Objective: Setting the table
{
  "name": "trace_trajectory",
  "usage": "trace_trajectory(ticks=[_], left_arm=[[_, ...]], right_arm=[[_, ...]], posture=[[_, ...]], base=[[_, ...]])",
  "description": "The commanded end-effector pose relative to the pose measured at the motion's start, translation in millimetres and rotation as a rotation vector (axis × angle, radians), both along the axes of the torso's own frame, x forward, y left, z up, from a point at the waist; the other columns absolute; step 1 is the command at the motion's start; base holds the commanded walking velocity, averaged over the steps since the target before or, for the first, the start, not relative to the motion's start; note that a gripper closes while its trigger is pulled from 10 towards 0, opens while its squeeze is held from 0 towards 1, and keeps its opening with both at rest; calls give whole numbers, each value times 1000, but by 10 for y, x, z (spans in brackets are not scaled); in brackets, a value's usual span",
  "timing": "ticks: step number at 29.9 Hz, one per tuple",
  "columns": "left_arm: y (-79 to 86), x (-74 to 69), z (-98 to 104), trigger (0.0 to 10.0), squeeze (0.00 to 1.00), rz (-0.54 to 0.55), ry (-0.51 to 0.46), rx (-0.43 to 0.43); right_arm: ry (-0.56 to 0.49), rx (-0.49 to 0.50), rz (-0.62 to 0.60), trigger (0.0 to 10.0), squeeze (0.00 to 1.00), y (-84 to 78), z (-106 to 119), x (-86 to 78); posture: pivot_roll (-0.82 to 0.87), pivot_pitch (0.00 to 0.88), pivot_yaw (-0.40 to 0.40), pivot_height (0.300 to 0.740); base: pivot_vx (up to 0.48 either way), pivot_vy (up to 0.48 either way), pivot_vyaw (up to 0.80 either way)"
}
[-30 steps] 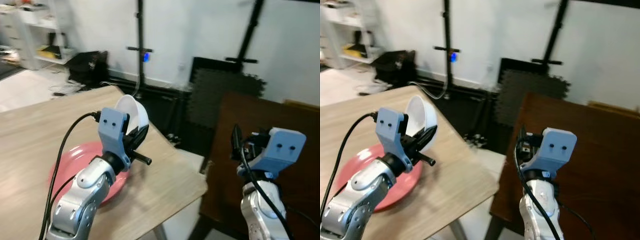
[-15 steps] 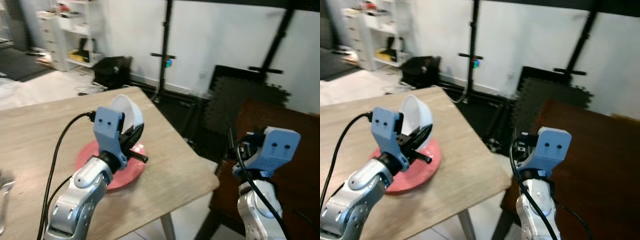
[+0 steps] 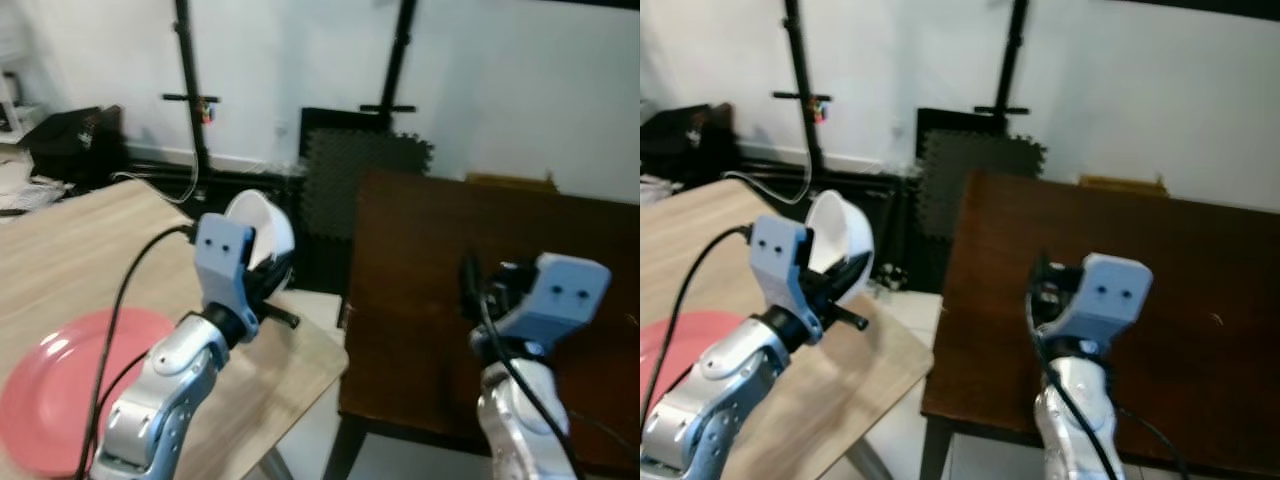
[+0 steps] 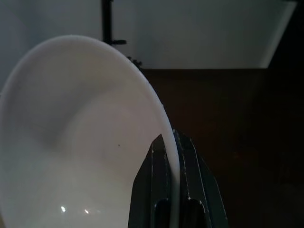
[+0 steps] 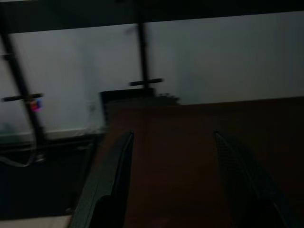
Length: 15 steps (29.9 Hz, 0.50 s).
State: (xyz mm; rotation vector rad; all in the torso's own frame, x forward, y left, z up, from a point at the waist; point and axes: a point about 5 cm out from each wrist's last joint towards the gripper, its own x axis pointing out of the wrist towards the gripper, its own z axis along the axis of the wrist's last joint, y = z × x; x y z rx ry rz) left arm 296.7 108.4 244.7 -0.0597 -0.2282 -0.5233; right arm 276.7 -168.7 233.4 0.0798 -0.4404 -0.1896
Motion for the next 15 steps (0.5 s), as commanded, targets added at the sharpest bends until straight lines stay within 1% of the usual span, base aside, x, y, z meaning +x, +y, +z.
trace_trajectory(ticks=[1,15], left_arm=[[-30,-7,-11,10000,0,-13,3,9],[-42,-11,-4,10000,0,-20,-2,8]], right_arm=[[12,5,-15,10000,0,-38,-24,-10],[10,5,-19,10000,0,-43,-21,-10]], posture=[[52,27,25,740],[53,27,27,740]], base=[[0,0,-800],[0,0,-800]])
